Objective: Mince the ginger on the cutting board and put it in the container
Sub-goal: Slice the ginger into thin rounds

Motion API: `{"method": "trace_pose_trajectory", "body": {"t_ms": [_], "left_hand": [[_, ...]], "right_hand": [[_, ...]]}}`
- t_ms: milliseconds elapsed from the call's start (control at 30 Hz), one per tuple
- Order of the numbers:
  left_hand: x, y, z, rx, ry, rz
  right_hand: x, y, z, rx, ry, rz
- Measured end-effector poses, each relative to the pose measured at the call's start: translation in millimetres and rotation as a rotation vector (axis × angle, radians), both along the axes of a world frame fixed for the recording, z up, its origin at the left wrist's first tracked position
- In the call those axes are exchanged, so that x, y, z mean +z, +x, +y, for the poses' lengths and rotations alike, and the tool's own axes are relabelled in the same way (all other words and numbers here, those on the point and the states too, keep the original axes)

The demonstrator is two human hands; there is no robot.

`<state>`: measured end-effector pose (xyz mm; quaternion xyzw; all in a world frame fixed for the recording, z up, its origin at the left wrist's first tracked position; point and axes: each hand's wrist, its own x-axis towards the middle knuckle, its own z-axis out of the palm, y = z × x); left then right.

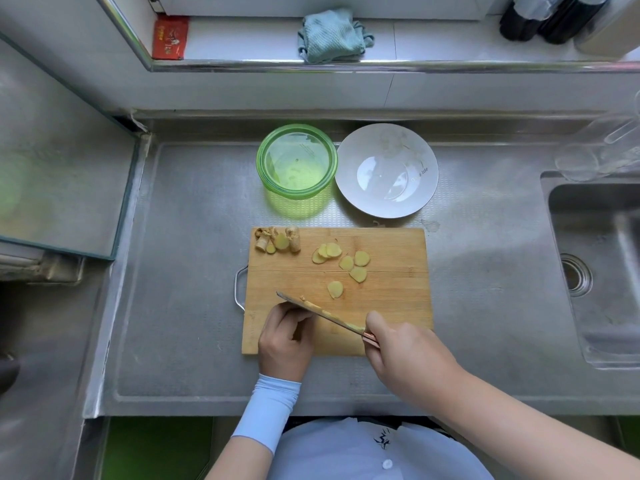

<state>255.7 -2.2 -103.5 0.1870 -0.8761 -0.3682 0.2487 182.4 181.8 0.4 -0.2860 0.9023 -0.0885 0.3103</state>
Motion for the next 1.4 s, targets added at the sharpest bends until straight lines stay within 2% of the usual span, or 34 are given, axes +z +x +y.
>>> {"method": "trace_pose_trajectory", "body": {"t_ms": [900, 1167, 1267, 1333, 1400], "left_hand": [[0.9, -0.2, -1.3, -0.010, 0.000, -0.028], [12.8, -0.6, -3.4, -0.129, 0.036, -0.028], [18.1, 0.2, -9.1, -0.207, 0.047, -0.064], [27.9, -0.9, -16.0, -0.166, 0.093, -0.063], [45.7, -8.1, -28.4, 0.027, 0.168, -0.028]], "right_hand": [[-10.3, -13.9, -43.1, -0.009, -0.002, -0.067], [-8.4, -35.4, -33.8, -0.195, -0.095, -0.156], [-6.0, -43.7, -21.2, -0.247, -0.141, -0.132], [-3.4, -45.0, -10.8, -0.230, -0.159, -0.078], [-2.1, -43.7, 0.0, -0.159, -0.159, 0.041]]}}
